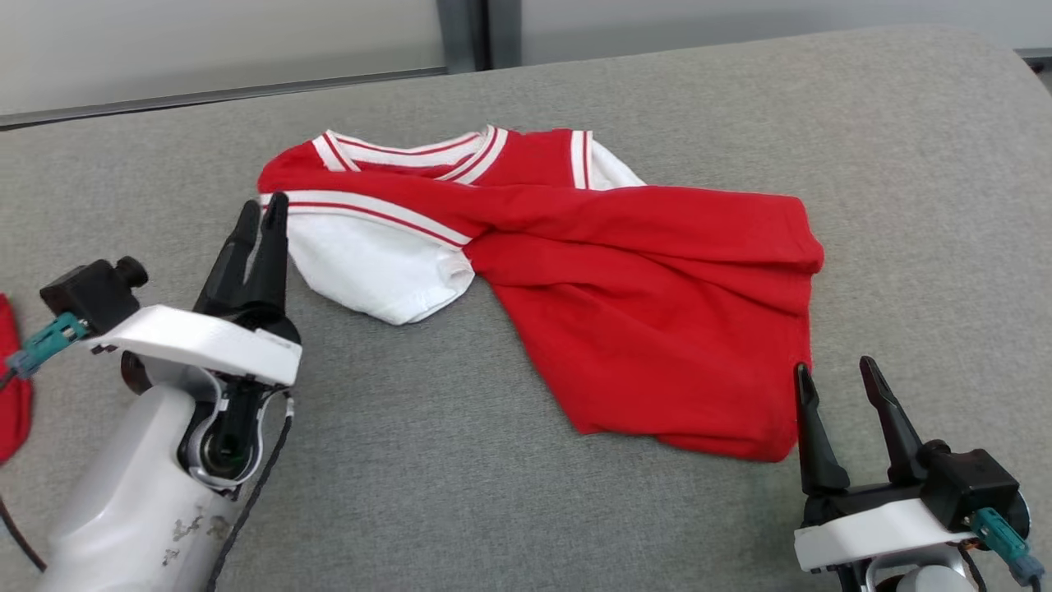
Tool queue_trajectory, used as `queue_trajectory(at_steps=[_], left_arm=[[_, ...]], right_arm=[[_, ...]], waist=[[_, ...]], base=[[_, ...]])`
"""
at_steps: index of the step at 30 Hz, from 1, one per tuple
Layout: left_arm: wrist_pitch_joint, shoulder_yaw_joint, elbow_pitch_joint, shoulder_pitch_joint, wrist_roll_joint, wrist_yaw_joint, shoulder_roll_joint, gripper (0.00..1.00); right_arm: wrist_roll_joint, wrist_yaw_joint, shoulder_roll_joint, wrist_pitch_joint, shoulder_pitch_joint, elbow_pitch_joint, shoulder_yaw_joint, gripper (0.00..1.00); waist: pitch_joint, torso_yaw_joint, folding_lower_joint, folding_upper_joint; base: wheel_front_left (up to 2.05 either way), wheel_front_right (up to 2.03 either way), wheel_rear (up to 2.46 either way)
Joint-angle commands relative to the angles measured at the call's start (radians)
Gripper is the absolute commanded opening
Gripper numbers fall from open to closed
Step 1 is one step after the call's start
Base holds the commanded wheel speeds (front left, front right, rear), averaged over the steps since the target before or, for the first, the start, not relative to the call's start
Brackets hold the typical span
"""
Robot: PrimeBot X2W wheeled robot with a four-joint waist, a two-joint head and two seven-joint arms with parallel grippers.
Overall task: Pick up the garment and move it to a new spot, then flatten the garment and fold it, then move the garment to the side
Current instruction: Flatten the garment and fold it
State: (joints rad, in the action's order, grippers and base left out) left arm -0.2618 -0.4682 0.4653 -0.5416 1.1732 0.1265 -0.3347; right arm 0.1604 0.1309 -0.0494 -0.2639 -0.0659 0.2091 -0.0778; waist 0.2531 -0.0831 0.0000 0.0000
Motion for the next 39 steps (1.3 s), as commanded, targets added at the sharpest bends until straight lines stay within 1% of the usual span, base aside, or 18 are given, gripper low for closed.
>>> queue_trajectory(at_steps=[1, 2, 3, 4, 5, 6, 7, 8, 10, 14, 16, 18, 22, 28, 31, 35, 39], left_arm=[[-0.004, 0.004, -0.011, -0.034, -0.038, 0.005, 0.022, 0.25], [-0.004, 0.013, -0.015, -0.045, -0.06, 0.006, 0.044, 0.02], [-0.004, 0.019, -0.012, -0.057, -0.086, 0.006, 0.062, 0.0], [-0.004, 0.022, -0.007, -0.068, -0.115, 0.006, 0.071, 0.0], [-0.004, 0.027, -0.001, -0.08, -0.142, 0.005, 0.081, 0.34], [-0.004, 0.04, 0.01, -0.086, -0.177, 0.004, 0.09, 0.83], [-0.004, 0.061, 0.016, -0.09, -0.21, 0.004, 0.1, 1.0], [-0.004, 0.085, 0.022, -0.087, -0.248, 0.004, 0.111, 1.0], [-0.002, 0.13, 0.031, -0.057, -0.356, 0.003, 0.109, 1.0], [-0.002, 0.212, 0.055, 0.059, -0.532, -0.055, 0.109, 1.0], [-0.002, 0.215, 0.091, 0.107, -0.6, -0.076, 0.106, 1.0], [-0.002, 0.195, 0.161, 0.132, -0.643, -0.079, 0.108, 1.0], [-0.002, 0.167, 0.29, 0.083, -0.672, -0.075, 0.137, 1.0], [-0.002, 0.173, 0.368, 0.011, -0.683, -0.057, 0.17, 1.0], [-0.002, 0.185, 0.386, -0.016, -0.689, -0.044, 0.189, 1.0], [-0.002, 0.203, 0.372, -0.036, -0.71, -0.036, 0.202, 1.0], [-0.002, 0.216, 0.368, -0.043, -0.733, -0.028, 0.207, 1.0]], right_arm=[[-0.012, 0.0, -0.002, -0.001, -0.013, 0.0, -0.005, 1.0], [-0.017, 0.0, -0.002, -0.001, -0.018, 0.002, -0.009, 1.0], [-0.019, 0.0, -0.003, -0.001, -0.023, 0.003, -0.012, 1.0], [-0.022, 0.0, -0.003, -0.001, -0.028, 0.005, -0.013, 1.0], [-0.023, 0.0, -0.002, -0.001, -0.034, 0.007, -0.017, 1.0], [-0.025, 0.0, -0.002, -0.001, -0.039, 0.008, -0.022, 1.0], [-0.026, 0.0, -0.002, -0.001, -0.042, 0.008, -0.025, 1.0], [-0.026, -0.001, -0.003, -0.001, -0.045, 0.005, -0.024, 1.0], [-0.024, 0.0, -0.002, -0.001, -0.039, -0.002, -0.018, 1.0], [-0.026, 0.0, -0.002, -0.001, -0.016, 0.003, -0.004, 1.0], [-0.021, 0.0, -0.002, -0.001, -0.009, 0.003, 0.0, 1.0], [-0.016, 0.0, -0.002, -0.001, -0.005, 0.006, -0.006, 1.0], [-0.009, 0.0, -0.002, -0.001, -0.02, 0.007, -0.021, 1.0], [-0.009, 0.0, -0.002, -0.001, -0.047, -0.005, -0.019, 1.0], [-0.017, 0.0, -0.002, -0.001, -0.053, -0.008, -0.006, 1.0], [-0.019, 0.0, -0.002, -0.001, -0.046, -0.007, 0.002, 1.0], [-0.008, 0.0, -0.002, -0.001, -0.042, -0.005, -0.004, 1.0]], waist=[[-0.002, 0.025, 0.0, 0.0], [-0.002, 0.029, 0.0, 0.0], [-0.002, 0.031, 0.0, 0.0], [-0.002, 0.032, 0.0, 0.0], [-0.002, 0.031, 0.0, 0.0], [-0.003, 0.027, 0.0, 0.0], [-0.002, 0.022, 0.0, 0.0], [-0.002, 0.017, 0.0, 0.0], [0.002, 0.007, 0.0, 0.0], [0.007, -0.004, 0.0, 0.0], [0.01, -0.006, 0.0, 0.0], [0.013, -0.008, 0.0, 0.0], [0.019, -0.017, 0.0, 0.0], [0.037, -0.036, 0.0, 0.0], [0.045, -0.045, 0.0, 0.0], [0.053, -0.054, 0.0, 0.0], [0.058, -0.061, 0.0, 0.0]], base=[[0.0, 0.0, 0.0], [0.0, 0.0, 0.0], [0.0, 0.0, 0.0], [0.0, 0.0, 0.0], [0.0, 0.0, 0.0], [0.0, 0.0, 0.0], [0.0, 0.0, 0.0], [0.0, 0.0, 0.0], [0.0, 0.0, 0.0], [0.0, 0.0, 0.0], [0.0, 0.0, 0.0], [0.0, 0.0, 0.0], [0.0, 0.0, 0.0], [0.0, 0.0, 0.0], [0.0, 0.0, 0.0], [0.0, 0.0, 0.0], [0.0, 0.0, 0.0]])
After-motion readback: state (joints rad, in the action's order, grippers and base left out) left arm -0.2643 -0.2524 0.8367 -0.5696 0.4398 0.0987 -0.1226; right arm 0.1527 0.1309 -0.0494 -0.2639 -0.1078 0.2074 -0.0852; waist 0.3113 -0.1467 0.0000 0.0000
